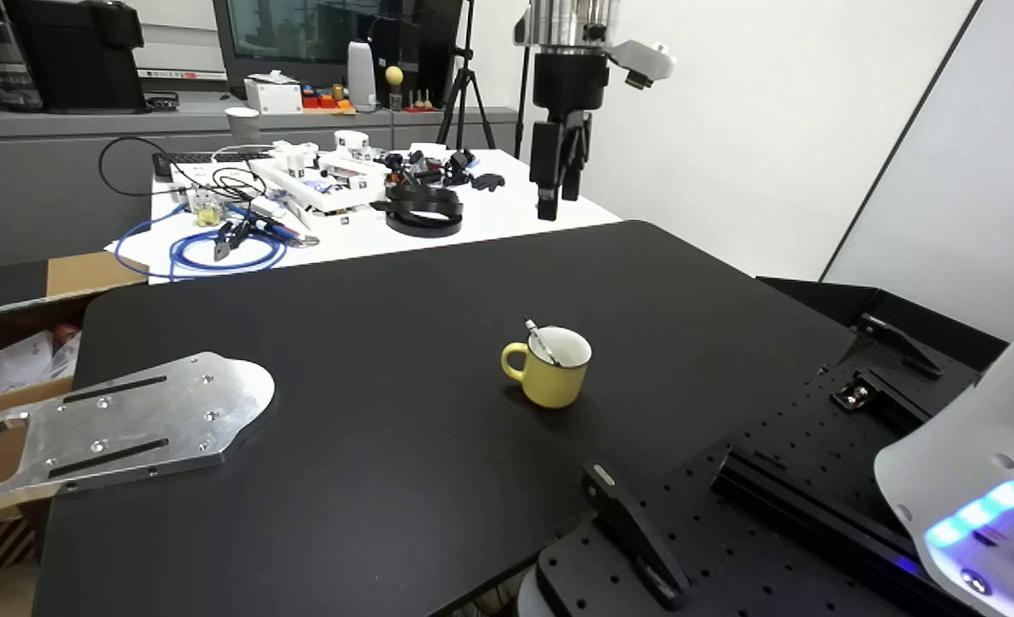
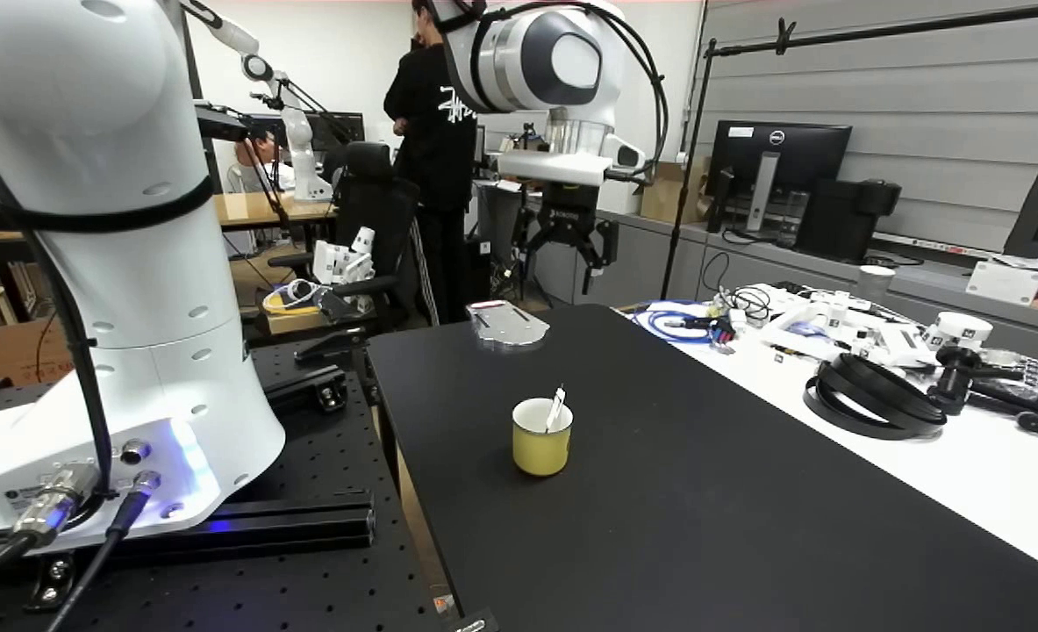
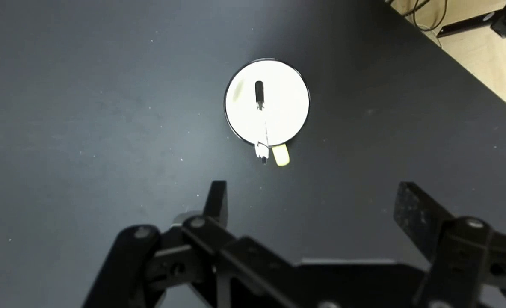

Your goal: Take the pen from the yellow cup and place it on the table then put it back in the yellow cup

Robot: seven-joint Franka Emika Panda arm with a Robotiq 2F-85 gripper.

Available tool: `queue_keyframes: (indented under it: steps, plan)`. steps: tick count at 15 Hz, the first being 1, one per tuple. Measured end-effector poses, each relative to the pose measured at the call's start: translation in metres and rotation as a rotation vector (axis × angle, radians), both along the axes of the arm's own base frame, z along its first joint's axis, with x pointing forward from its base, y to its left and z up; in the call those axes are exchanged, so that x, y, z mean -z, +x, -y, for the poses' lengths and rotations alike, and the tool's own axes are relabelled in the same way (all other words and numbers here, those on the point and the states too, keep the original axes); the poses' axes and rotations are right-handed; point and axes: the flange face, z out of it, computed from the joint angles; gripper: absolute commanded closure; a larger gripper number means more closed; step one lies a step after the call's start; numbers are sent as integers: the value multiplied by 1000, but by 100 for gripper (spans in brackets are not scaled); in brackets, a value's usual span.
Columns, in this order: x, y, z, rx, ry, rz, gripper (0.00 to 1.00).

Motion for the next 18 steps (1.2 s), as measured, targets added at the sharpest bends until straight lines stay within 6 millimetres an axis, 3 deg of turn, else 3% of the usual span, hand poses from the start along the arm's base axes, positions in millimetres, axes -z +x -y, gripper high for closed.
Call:
queue_keyframes:
  steps: [12, 18]
  plan:
    - [5, -2, 7, 14, -17, -8, 0]
    - [33, -2, 6, -10, -80, -27, 0]
